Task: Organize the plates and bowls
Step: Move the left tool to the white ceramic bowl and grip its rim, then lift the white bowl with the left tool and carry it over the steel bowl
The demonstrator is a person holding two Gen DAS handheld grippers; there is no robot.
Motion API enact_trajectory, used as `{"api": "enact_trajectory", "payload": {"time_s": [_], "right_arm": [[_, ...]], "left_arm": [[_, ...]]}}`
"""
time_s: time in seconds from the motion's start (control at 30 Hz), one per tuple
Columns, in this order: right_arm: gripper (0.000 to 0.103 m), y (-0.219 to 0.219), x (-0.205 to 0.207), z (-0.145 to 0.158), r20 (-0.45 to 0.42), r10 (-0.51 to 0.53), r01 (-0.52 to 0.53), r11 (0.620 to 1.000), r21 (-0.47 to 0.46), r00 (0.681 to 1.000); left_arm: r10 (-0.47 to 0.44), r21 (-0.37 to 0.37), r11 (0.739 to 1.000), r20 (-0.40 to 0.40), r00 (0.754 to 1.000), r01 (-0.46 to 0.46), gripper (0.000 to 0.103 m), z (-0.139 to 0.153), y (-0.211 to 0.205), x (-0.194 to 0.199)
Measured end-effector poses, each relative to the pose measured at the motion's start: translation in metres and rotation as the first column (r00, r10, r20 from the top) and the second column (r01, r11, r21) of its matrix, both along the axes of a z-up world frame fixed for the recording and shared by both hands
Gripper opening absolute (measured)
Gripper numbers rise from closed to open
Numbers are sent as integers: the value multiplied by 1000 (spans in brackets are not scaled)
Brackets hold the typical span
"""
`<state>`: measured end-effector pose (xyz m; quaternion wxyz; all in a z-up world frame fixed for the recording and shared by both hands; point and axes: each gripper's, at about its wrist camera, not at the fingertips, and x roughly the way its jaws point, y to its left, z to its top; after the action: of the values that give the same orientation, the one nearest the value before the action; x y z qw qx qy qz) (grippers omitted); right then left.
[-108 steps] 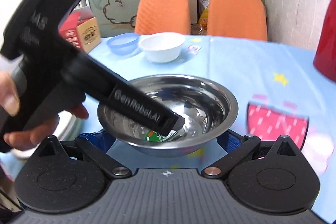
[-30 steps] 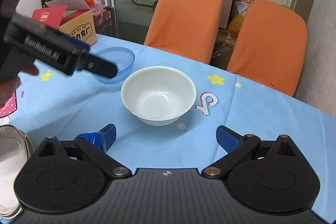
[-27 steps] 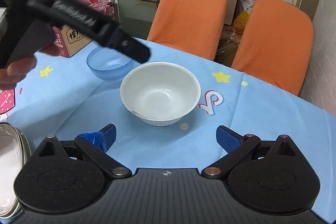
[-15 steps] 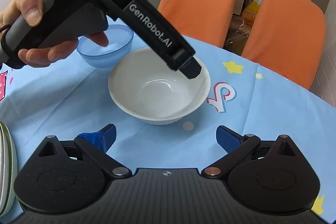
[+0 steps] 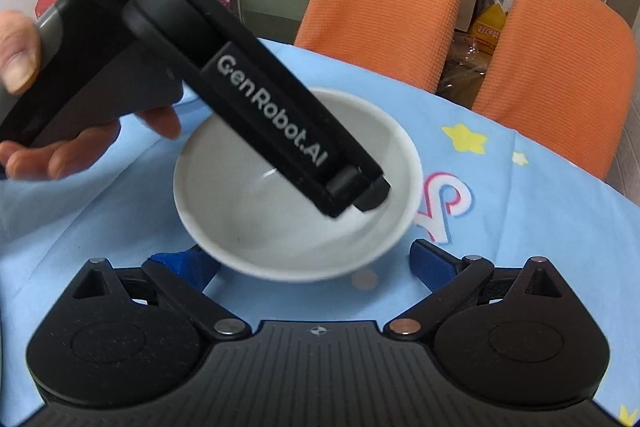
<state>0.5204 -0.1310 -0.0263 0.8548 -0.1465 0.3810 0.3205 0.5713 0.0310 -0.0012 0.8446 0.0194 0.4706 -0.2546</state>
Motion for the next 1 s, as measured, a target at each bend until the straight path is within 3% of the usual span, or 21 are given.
{"api": "enact_trajectory", "payload": {"time_s": [0.07, 0.13, 0.4, 0.6, 0.77, 1.0], "right_arm": [[87, 5, 6, -1, 3, 8, -8, 1000, 9, 1000], [86, 8, 8, 0, 29, 5, -6, 1000, 7, 1000], [84, 0, -2, 13, 95, -36, 31, 998, 51, 995], [84, 0, -3, 11, 76, -29, 27, 999, 26, 997], [84, -4, -2, 11, 58, -31, 29, 999, 35, 998], [84, -12, -5, 11, 21, -34, 32, 998, 62, 999]], "left_arm": [[-1, -6, 1000, -14, 1000, 1, 70, -1, -2, -3], [1, 10, 1000, -21, 1000, -1, 65, -4, -3, -6], [0, -6, 1000, -16, 1000, 0, 64, 0, -5, -20], [9, -9, 1000, -21, 1000, -10, 64, 1, -2, -21], [1, -58, 998, -19, 1000, -2, 66, 9, 2, -19], [-11, -87, 996, -81, 997, 4, 68, 5, 3, -23]]}}
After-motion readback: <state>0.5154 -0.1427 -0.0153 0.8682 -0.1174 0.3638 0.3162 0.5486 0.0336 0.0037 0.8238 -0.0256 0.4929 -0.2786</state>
